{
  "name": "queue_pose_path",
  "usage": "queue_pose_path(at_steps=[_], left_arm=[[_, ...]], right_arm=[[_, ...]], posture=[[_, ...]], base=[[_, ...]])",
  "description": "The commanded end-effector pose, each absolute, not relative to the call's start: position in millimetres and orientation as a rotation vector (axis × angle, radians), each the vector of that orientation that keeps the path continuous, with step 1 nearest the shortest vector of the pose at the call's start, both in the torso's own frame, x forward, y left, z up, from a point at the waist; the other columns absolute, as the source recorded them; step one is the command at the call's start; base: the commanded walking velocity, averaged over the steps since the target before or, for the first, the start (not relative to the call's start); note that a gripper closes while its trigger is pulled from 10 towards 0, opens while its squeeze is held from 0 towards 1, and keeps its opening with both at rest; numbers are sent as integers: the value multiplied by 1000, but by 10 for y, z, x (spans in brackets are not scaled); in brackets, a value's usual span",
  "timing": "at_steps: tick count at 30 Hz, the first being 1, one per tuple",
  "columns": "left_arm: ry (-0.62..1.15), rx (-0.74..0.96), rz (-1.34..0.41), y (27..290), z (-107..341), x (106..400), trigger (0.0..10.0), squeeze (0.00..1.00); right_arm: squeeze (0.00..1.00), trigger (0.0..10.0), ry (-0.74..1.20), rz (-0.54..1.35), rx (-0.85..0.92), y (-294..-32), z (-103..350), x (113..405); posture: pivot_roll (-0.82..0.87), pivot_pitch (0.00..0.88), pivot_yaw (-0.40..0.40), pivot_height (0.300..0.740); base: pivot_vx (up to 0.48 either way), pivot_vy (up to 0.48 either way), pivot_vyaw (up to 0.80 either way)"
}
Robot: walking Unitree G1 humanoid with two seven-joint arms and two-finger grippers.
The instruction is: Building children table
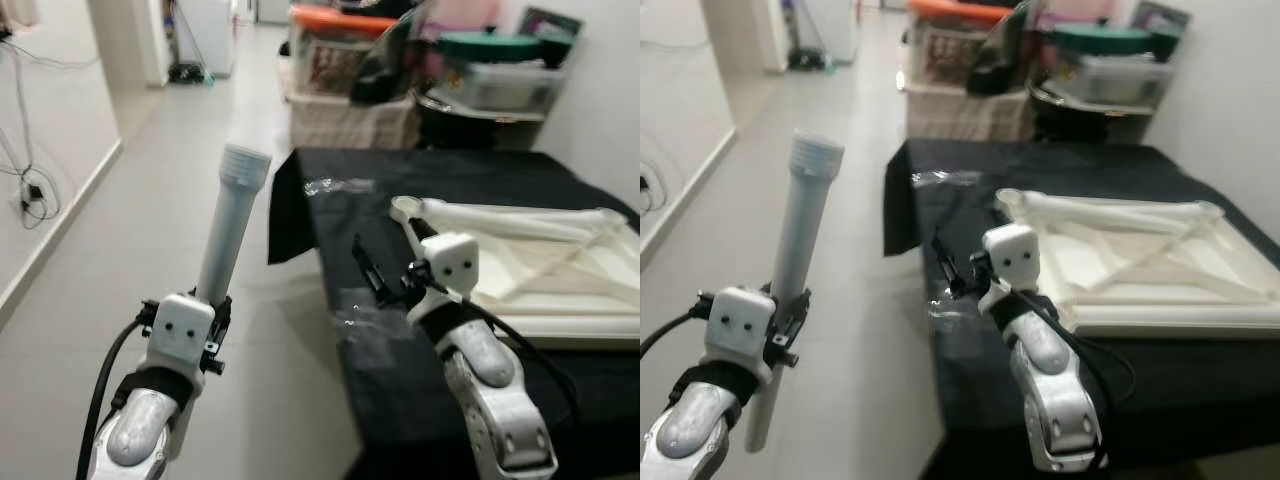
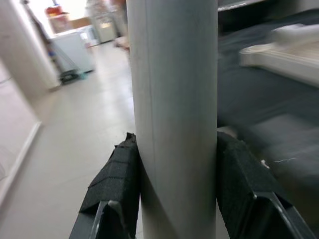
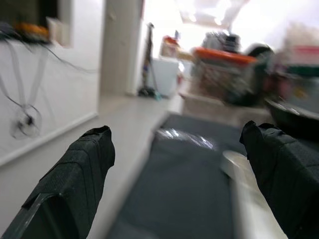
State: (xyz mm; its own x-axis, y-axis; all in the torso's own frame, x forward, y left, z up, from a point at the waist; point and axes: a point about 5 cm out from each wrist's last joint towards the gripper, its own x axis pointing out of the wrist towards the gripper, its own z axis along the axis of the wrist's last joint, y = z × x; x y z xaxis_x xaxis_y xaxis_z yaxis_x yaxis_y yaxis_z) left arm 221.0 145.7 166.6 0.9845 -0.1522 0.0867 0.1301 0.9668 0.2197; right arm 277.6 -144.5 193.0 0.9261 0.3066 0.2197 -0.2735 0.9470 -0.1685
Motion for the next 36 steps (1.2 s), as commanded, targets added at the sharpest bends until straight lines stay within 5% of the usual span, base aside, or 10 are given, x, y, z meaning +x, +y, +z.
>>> queue_pose_path(at_steps=[1,12,21,27,36], left_arm=[[-112,238,-149,1467,1697,2213,10000,0],[-49,417,-275,1716,1717,2347,10000,0],[-14,508,-360,1794,1722,2378,10000,0],[199,691,-404,1947,1586,2496,10000,0],[379,669,-479,2017,1728,2829,10000,0]], right_arm=[[0,10000,-263,291,-135,-1462,1952,2788],[0,10000,-274,283,-252,-1601,2017,2936],[0,10000,-265,271,-315,-1678,2006,2964],[0,10000,-289,319,-512,-1661,1992,2987],[0,10000,-403,450,-934,-1508,1949,2989]], posture=[[106,0,-54,740],[102,0,-45,740],[100,0,-40,740],[87,0,-38,740],[76,0,-21,740]], base=[[0,-465,0],[0,-409,0],[0,0,0],[0,0,0],[0,0,0]])
